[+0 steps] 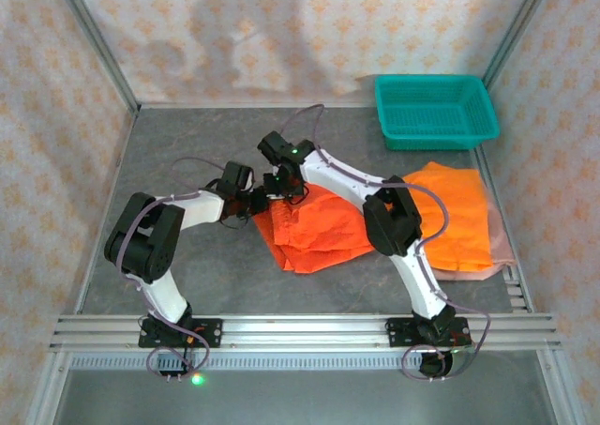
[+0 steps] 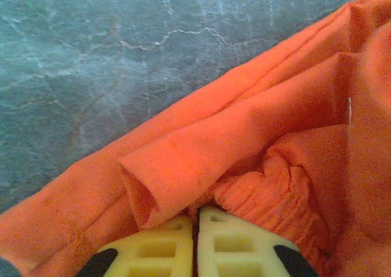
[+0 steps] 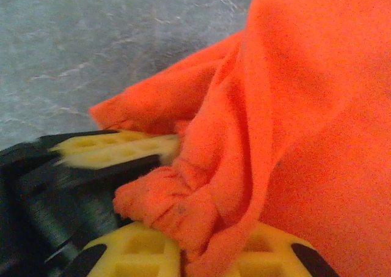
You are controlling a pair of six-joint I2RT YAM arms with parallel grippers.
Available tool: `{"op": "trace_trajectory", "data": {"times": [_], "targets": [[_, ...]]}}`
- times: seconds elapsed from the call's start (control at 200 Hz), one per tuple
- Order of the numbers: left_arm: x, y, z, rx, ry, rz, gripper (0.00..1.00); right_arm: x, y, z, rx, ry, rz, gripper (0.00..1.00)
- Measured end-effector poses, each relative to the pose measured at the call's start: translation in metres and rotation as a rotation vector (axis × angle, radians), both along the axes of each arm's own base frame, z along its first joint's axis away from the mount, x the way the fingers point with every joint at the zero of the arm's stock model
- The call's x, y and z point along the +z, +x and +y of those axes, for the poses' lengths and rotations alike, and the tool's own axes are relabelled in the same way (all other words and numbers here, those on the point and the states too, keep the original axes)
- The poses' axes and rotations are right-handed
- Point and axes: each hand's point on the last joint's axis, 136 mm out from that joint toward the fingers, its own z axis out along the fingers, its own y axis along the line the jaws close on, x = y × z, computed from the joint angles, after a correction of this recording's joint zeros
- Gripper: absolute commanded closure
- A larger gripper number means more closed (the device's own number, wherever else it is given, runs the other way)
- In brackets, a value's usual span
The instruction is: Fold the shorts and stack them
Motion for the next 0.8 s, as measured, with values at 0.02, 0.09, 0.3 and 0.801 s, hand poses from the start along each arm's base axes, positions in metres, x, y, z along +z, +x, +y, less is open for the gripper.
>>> {"op": "trace_trajectory", "data": {"times": [0.02,0.09,0.3,0.801], "targets": [[0.0,0.0,0.002,0.002,0.005,-0.004,0.79,-0.005,0.0,0.0,-0.008,0.003,0.015,0.81],[0.001,-0.001,0.013,0.036,0.014,-0.013,0.62,-0.018,0.003,0.0,-0.032,0.024,0.052,0.77],[0.058,0.002,0.046,0.15,0.023,-0.167,0.39,-0.024,0.006,0.007,-0.064,0.099,0.114,0.45],[0.155,-0.009,0.036,0.237,-0.273,-0.306,0.09,0.109,-0.026,-0.05,-0.094,0.348,-0.03,0.07]]}}
